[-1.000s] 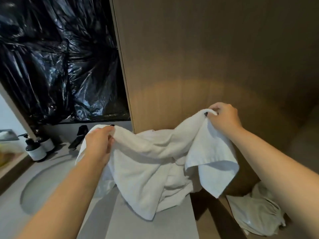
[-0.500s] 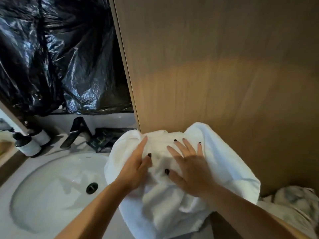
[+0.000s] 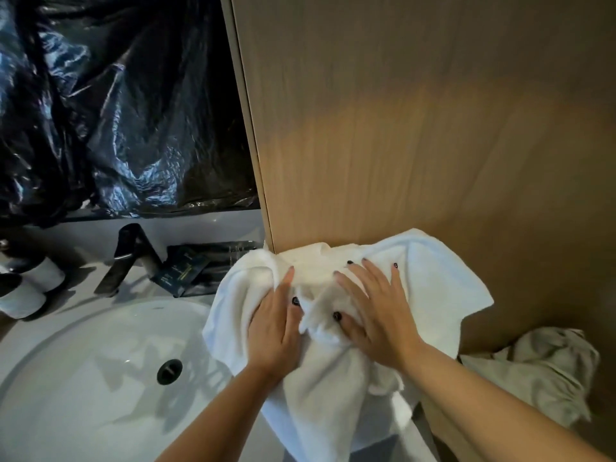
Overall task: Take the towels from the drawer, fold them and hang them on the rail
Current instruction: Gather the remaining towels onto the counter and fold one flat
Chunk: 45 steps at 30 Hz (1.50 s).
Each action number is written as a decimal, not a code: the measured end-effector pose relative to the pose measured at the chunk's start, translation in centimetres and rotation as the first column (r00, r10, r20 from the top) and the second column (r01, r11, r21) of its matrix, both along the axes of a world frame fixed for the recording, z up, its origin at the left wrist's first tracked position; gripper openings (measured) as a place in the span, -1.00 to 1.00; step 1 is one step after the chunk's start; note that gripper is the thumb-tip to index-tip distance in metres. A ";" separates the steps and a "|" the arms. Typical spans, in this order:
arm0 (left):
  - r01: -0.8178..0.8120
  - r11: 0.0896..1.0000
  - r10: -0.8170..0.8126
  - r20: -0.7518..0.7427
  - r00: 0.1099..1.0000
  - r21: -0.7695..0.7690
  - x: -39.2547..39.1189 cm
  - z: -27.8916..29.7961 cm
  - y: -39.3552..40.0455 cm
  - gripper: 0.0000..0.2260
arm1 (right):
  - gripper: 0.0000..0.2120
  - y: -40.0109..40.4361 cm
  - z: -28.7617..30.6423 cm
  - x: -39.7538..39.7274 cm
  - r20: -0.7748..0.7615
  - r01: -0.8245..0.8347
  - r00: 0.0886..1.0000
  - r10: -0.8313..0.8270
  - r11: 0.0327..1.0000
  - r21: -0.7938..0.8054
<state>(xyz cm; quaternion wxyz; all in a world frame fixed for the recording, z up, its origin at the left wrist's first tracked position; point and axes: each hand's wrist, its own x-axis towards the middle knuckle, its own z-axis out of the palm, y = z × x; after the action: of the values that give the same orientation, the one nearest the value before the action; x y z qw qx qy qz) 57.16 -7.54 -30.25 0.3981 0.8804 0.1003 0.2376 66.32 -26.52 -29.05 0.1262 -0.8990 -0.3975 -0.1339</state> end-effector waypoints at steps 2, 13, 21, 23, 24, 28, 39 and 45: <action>0.047 0.997 -0.049 -0.030 0.998 -0.054 -0.7 0.4 0.1 -0.54 | -0.41 -0.3 0.7 -0.8 -0.071 0.044 0.996 -0.047 0.998 -0.040; 0.300 0.939 -0.316 -0.078 0.946 -0.167 -6.9 4.5 5.5 -0.47 | -0.37 3.1 4.4 -10.5 -0.019 0.045 0.999 -0.049 0.988 -0.146; 0.367 0.905 -0.397 -0.116 0.911 -0.215 -11.4 6.5 6.4 -0.42 | -0.72 4.8 8.6 -9.5 0.056 0.308 0.950 -0.306 0.951 -0.030; 0.373 0.903 -0.400 -0.102 0.911 -0.214 -12.4 7.3 6.5 -0.41 | -0.82 4.3 10.6 -10.0 -0.095 0.315 0.948 -0.304 0.939 0.138; 0.367 0.909 -0.390 -0.089 0.916 -0.199 -12.6 7.8 6.6 -0.41 | -0.84 3.9 11.7 -10.4 -0.181 0.313 0.944 -0.277 0.924 0.221; 0.319 0.937 -0.324 -0.014 0.946 -0.144 -13.4 10.4 5.4 -0.38 | -0.86 1.7 16.2 -12.6 -0.289 0.289 0.943 -0.167 0.841 0.457; 0.114 0.989 -0.121 0.069 0.990 0.098 -14.0 15.0 0.3 -0.77 | -0.85 -2.6 23.9 -20.1 -0.139 0.090 0.990 -0.016 0.829 0.551; 0.195 0.973 -0.183 0.100 0.978 -0.126 -17.7 15.7 -2.1 -0.85 | -0.35 -5.5 23.0 -24.0 -0.108 0.339 0.941 -0.321 0.909 0.243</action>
<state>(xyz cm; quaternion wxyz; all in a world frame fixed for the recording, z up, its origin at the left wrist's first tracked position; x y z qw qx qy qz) 39.48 -9.65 -14.50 0.4816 0.8457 0.0142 0.2294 42.36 -32.04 -6.04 0.2306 -0.9329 -0.2147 -0.1742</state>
